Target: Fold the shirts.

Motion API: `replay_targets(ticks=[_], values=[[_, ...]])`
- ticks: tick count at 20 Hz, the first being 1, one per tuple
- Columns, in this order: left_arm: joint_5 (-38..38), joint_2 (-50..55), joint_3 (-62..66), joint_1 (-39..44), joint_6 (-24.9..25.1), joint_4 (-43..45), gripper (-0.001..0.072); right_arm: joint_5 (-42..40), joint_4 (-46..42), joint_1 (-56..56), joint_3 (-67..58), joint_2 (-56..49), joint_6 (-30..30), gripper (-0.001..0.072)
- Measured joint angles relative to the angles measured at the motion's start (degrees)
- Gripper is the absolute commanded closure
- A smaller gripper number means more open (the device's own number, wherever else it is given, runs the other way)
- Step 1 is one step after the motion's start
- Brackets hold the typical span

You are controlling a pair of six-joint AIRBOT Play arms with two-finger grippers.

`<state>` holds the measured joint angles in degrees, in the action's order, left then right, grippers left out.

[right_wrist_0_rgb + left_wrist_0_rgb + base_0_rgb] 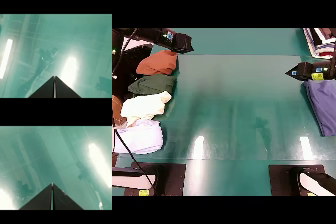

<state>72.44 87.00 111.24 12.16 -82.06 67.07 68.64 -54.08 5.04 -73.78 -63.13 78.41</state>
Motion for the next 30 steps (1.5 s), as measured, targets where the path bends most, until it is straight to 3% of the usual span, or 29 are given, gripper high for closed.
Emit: replay_targets(ticks=[17, 18, 19, 20, 26, 30], values=[[-0.3, 0.0, 0.0, 0.0, -0.2, -0.6, 0.0678, 0.5, 0.0, 0.1, 0.0, 0.0, 0.0, 0.0696], [-0.9, 0.0, 0.0, 0.0, -0.2, -0.7, 0.0512, 0.5, 0.0, 0.1, 0.0, 0.0, 0.0, 0.0697], [-1.4, 0.0, 0.0, 0.0, -0.2, -0.5, 0.0176, 0.4, 0.0, 0.1, 0.0, 0.0, 0.0, 0.0697], [-2.4, 0.0, 0.0, 0.0, -0.2, 0.6, -0.0006, 0.2, 0.0, 0.1, 0.0, 0.0, 0.0, 0.0696], [-8.0, 3.0, 0.0, -2.1, -3.7, 21.4, -0.0002, 0.0, 0.0, 0.1, 0.0, 0.0, 0.0, 0.0696], [-11.1, 9.3, 0.0, -8.2, -7.0, 28.0, -0.0003, -0.1, 0.0, 0.1, 0.0, 0.0, 0.0, 0.0696]])
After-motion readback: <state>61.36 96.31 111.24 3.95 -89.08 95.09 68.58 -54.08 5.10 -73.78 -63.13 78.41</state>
